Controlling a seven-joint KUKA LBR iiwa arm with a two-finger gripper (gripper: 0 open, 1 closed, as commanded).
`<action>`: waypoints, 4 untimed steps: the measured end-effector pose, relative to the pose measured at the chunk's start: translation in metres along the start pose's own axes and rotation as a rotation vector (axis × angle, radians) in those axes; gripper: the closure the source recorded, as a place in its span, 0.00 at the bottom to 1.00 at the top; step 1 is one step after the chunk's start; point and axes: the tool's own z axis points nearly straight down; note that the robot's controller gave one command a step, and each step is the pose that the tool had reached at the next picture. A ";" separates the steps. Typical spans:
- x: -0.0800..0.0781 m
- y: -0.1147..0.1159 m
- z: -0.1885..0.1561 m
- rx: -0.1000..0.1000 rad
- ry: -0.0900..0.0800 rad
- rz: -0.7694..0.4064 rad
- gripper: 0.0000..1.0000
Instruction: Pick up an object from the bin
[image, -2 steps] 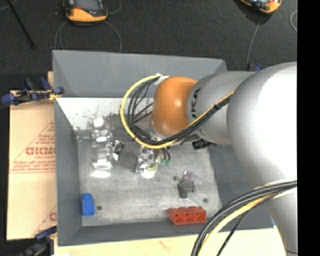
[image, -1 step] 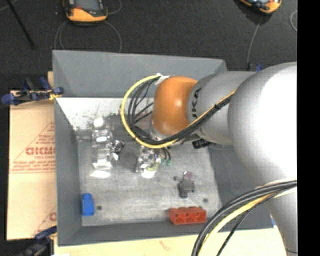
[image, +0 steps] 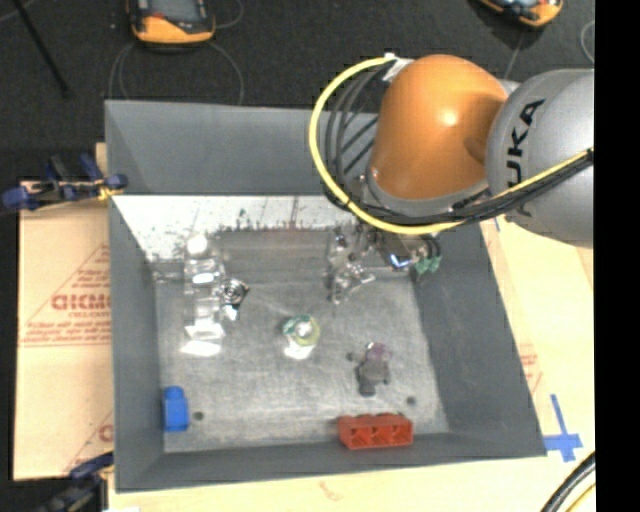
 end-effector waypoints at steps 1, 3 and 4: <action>0.006 0.015 0.146 -0.006 0.014 0.132 1.00; 0.028 -0.008 0.010 -0.003 0.006 0.017 0.00; -0.021 0.021 0.131 -0.004 0.012 0.358 0.00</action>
Offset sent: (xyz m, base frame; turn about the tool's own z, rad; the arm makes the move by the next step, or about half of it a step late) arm -0.0074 0.0121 -0.1414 0.1322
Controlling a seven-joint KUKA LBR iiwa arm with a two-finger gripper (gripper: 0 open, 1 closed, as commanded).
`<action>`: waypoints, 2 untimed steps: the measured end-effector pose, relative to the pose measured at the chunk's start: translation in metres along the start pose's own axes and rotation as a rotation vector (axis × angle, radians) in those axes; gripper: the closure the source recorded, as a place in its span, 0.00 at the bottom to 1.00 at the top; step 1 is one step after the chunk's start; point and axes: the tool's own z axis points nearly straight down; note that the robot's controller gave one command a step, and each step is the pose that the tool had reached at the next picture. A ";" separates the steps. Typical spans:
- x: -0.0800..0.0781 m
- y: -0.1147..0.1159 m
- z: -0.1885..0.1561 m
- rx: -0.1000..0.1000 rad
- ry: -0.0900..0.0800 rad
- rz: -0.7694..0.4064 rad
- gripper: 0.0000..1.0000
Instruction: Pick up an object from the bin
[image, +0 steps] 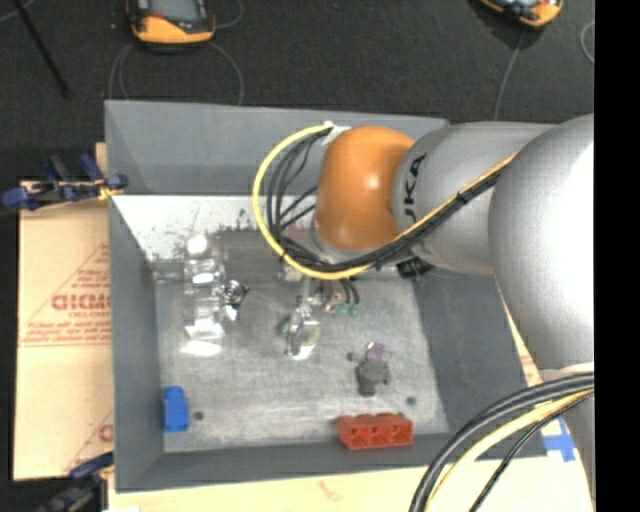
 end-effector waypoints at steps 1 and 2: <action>0.007 -0.040 0.049 0.000 -0.012 -0.232 0.00; 0.005 -0.041 0.046 0.001 -0.019 -0.231 1.00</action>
Offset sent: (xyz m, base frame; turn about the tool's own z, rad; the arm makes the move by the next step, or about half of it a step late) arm -0.0111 -0.0404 -0.0532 -0.2330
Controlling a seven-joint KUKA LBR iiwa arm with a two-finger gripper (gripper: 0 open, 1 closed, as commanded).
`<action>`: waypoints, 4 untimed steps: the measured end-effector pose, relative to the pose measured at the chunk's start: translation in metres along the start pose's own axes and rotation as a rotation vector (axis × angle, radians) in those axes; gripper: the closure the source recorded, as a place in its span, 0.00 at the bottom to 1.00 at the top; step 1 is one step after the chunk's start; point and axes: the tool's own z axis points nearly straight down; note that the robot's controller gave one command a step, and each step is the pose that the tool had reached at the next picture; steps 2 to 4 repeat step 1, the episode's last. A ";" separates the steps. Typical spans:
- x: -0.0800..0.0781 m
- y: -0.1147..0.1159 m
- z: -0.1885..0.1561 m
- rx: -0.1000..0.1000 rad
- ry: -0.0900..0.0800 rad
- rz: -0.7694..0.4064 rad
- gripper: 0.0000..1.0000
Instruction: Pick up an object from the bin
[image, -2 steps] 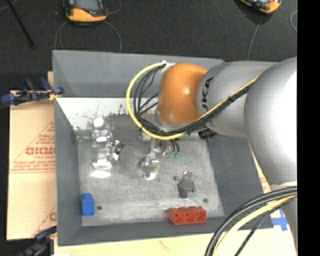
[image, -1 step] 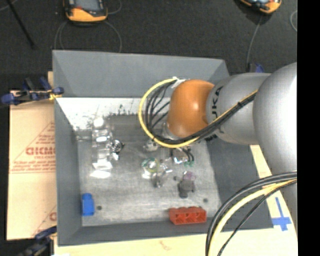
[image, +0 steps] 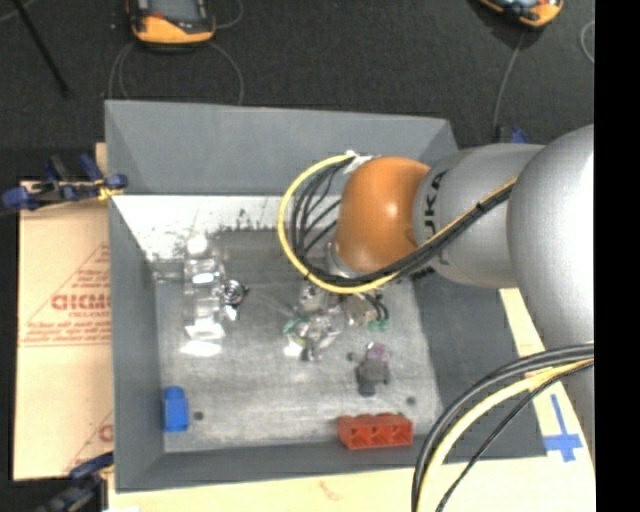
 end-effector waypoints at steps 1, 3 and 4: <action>0.010 0.012 -0.139 0.001 0.006 -0.054 1.00; 0.010 0.012 -0.139 0.001 0.006 -0.054 1.00; 0.010 0.012 -0.139 0.001 0.006 -0.054 1.00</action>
Offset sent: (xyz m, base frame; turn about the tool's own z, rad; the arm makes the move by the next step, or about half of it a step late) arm -0.0174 0.0110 0.1334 -0.0575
